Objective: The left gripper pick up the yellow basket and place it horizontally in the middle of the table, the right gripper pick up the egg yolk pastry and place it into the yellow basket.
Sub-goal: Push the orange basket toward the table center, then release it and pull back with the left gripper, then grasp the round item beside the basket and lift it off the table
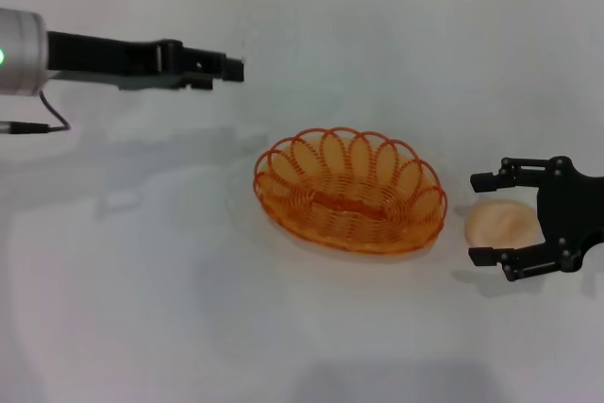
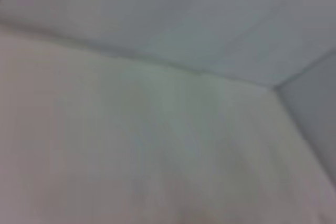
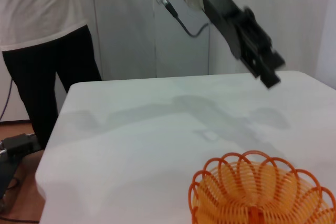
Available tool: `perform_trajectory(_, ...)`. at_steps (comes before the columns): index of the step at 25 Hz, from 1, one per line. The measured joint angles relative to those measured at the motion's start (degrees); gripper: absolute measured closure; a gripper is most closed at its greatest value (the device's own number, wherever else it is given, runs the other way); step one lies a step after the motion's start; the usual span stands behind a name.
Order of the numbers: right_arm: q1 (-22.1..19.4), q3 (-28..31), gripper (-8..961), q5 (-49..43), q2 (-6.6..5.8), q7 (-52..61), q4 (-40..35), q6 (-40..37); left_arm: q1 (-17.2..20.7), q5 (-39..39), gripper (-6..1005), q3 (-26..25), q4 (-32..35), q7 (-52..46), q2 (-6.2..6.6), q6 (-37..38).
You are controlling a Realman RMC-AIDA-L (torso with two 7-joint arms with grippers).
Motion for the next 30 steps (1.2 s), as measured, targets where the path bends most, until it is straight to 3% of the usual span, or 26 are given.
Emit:
perform_trajectory(6,0.18,0.00,94,0.00,-0.03,1.21,0.09,1.70,1.95,-9.13,312,-4.79,-4.57,20.99,0.56,3.36)
perform_trajectory(10,0.59,-0.07,95,-0.02,0.02,2.56,0.00,3.17,2.47,-9.14,283,-5.86,-4.79,30.66,1.87,5.66)
perform_trajectory(17,1.00,-0.10,96,-0.11,-0.33,5.07,-0.71,3.35,4.60,-8.09,241,-5.66,-4.91,50.15,4.26,16.42)
perform_trajectory(25,1.31,-0.08,117,-0.46,-1.45,7.96,-1.83,3.37,8.38,-6.02,251,-7.40,-3.02,61.63,5.50,19.69)
perform_trajectory(30,1.91,-0.09,132,-0.62,-2.19,10.07,-1.95,2.99,10.18,-5.84,245,-7.79,-7.33,69.91,5.43,21.85)
